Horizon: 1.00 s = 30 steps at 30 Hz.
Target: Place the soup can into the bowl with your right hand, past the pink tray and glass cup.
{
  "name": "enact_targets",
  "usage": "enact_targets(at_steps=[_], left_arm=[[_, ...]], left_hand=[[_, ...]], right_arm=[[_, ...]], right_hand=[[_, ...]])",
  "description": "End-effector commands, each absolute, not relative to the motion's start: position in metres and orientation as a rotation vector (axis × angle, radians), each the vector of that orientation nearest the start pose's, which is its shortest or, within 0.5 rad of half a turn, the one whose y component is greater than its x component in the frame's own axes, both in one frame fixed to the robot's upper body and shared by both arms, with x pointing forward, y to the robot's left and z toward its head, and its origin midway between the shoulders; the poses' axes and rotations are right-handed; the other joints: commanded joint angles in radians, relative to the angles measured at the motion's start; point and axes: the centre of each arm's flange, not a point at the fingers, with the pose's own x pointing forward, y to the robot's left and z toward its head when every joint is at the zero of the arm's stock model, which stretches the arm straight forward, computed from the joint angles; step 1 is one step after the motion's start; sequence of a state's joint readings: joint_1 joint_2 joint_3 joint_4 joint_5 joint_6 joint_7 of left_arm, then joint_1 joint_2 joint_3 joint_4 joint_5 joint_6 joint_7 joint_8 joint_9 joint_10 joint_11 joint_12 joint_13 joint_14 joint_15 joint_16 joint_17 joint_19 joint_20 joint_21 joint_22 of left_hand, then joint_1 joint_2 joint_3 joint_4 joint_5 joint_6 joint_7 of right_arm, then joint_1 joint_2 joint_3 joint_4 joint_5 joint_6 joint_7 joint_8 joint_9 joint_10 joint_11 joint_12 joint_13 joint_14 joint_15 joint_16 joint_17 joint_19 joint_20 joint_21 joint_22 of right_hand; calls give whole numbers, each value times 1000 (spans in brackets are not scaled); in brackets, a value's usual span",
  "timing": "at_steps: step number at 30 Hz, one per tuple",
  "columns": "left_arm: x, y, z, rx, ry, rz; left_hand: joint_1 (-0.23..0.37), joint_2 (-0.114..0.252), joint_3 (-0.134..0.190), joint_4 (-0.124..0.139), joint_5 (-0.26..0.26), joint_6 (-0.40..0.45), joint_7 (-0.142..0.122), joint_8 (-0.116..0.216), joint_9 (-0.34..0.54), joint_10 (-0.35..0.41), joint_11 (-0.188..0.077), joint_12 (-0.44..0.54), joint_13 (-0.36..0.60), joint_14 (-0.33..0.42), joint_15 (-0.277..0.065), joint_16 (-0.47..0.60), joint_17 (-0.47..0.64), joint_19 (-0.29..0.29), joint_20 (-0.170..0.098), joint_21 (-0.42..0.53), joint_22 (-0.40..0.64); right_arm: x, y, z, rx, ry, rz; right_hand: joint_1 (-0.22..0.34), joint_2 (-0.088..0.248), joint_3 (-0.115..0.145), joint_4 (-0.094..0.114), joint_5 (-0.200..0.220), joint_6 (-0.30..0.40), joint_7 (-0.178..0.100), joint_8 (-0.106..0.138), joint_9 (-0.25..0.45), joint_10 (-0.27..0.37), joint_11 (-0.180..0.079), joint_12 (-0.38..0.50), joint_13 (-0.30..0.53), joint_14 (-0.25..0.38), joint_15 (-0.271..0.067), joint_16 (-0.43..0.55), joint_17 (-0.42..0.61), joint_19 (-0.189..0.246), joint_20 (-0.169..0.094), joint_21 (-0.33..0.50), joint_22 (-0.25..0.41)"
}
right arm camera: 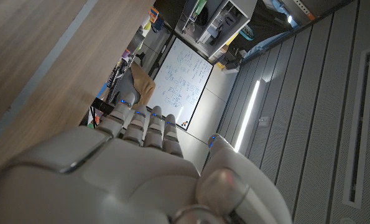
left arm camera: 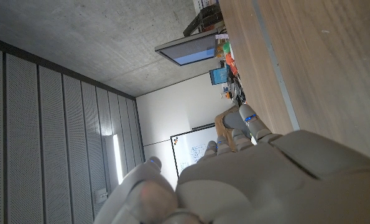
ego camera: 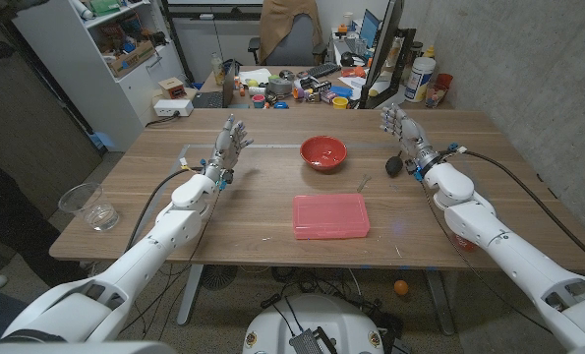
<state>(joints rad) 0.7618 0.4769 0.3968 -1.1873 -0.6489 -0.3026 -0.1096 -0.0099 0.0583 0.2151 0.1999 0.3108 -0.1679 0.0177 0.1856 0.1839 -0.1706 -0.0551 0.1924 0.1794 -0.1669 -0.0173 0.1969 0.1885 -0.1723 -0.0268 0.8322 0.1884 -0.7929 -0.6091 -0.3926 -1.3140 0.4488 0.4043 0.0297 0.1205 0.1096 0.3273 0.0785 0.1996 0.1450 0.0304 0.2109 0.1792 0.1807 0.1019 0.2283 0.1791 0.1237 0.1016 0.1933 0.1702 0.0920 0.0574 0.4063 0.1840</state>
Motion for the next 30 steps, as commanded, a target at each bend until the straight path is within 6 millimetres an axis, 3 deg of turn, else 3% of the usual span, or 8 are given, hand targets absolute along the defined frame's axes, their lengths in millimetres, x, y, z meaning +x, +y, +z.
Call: enact_targets(at_steps=[1, 15, 30], left_arm=[[673, 279, -19, -15, -580, -267], [674, 276, -16, -6, -584, -284], [677, 275, -16, 3, -586, -308]], left_hand=[[-1, 119, -5, -2, 6, -289, -5, 5, 3, -300, 1, 6, 3, -292, 6, 4, 2, -318, 10, 3, 3], [0, 120, -6, -2, 8, -289, -5, 5, 3, -301, 1, 6, 3, -293, 6, 4, 2, -318, 10, 2, 3], [0, 121, -8, -2, 9, -288, -4, 6, 3, -300, 1, 7, 3, -292, 7, 4, 2, -317, 13, 0, 3]], right_arm=[[599, -315, 43, -461, -810, 199], [539, -320, 73, -806, -885, 85], [489, -329, 83, -1070, -900, -76]], right_hand=[[16, -3, 2, -8, -4, 12, -1, 3, 5, 9, 1, 8, 6, 14, 1, 6, 2, 2, 5, -5, 4], [35, -10, 7, -26, -10, 20, -6, 1, 6, 16, -4, 7, 6, 19, 1, 1, 2, 0, 13, -11, 4], [60, -13, 14, -49, -15, 47, -19, 4, 6, 36, -13, 10, 6, 38, -14, 0, 2, 6, 20, -16, 5]])
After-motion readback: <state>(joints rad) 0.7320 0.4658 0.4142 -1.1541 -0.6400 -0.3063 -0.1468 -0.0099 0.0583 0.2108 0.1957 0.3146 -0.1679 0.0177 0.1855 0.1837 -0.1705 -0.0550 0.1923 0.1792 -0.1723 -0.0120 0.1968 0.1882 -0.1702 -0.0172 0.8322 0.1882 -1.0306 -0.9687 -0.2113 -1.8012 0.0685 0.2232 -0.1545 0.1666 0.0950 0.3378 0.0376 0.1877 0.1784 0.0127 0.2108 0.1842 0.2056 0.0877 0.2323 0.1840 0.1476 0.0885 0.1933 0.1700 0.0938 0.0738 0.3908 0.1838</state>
